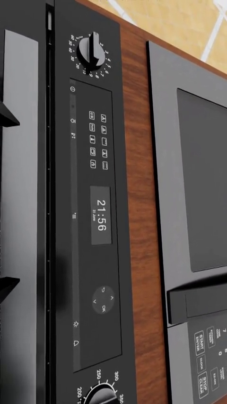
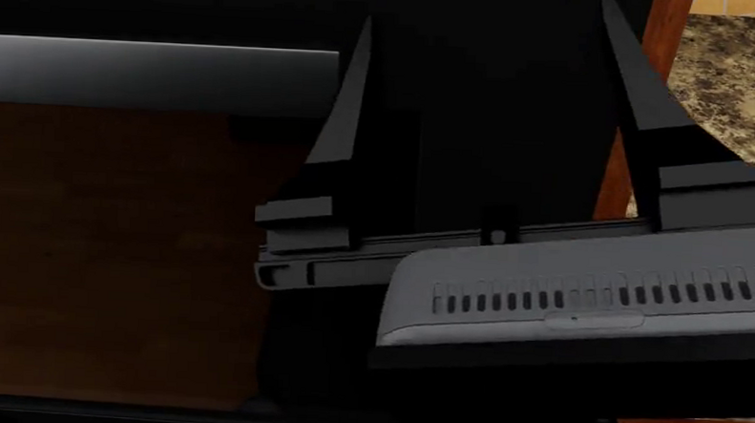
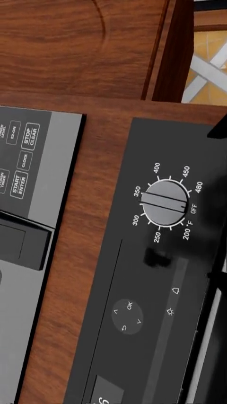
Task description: Press the start button on the microwave
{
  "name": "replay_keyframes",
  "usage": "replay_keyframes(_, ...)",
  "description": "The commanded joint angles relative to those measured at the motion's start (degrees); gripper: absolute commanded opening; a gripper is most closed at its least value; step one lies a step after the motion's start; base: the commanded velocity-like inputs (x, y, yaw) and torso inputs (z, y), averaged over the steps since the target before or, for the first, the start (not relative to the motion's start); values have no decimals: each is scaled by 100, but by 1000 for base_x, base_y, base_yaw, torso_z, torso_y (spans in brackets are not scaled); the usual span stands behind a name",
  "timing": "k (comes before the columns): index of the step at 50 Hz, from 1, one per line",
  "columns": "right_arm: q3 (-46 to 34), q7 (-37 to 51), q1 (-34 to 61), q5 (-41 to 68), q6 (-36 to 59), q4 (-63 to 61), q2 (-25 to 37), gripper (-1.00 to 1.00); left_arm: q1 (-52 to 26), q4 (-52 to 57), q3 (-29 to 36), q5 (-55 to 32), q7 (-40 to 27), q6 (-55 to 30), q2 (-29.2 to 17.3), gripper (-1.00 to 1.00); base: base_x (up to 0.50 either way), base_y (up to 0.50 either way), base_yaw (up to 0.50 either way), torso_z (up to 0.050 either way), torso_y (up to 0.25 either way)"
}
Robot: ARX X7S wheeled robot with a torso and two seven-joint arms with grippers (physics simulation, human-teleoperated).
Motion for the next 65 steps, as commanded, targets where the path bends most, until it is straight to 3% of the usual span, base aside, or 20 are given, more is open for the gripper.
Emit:
replay_keyframes(1,571,-1008,1829,-81,1589,57,-499,100,-4,-83,-1,-53,-53,65,-53,100,0,0,0,0,0)
replay_keyframes(7,607,-1217,3180,9,2321,586,-443,100,42,-143,-33,-77,-96,158,-90,100,0,0,0,0,0)
replay_keyframes(16,577,-1382,4445,217,2988,1147,-475,100,69,-86,-44,-61,-141,135,-121,100,0,0,0,0,0)
replay_keyframes(28,873,-1577,5765,536,2704,2733,-464,100,-5,-85,-15,-66,-158,89,-167,100,0,0,0,0,0)
replay_keyframes(29,916,-1590,5885,582,2637,2942,-487,-100,-6,-79,-18,-66,-166,89,-168,100,0,0,0,0,0)
replay_keyframes(37,906,-1583,6343,809,2394,3707,-509,-100,18,-90,-32,-103,-199,116,-205,100,0,0,0,0,0)
replay_keyframes(54,800,-1534,7174,1244,2843,4566,-502,-100,7,-133,-1,-101,-256,147,-245,100,0,0,0,0,0)
replay_keyframes(65,924,-1423,7588,1426,1785,6090,-500,-100,10,-134,30,-92,-288,160,-268,100,0,0,0,0,0)
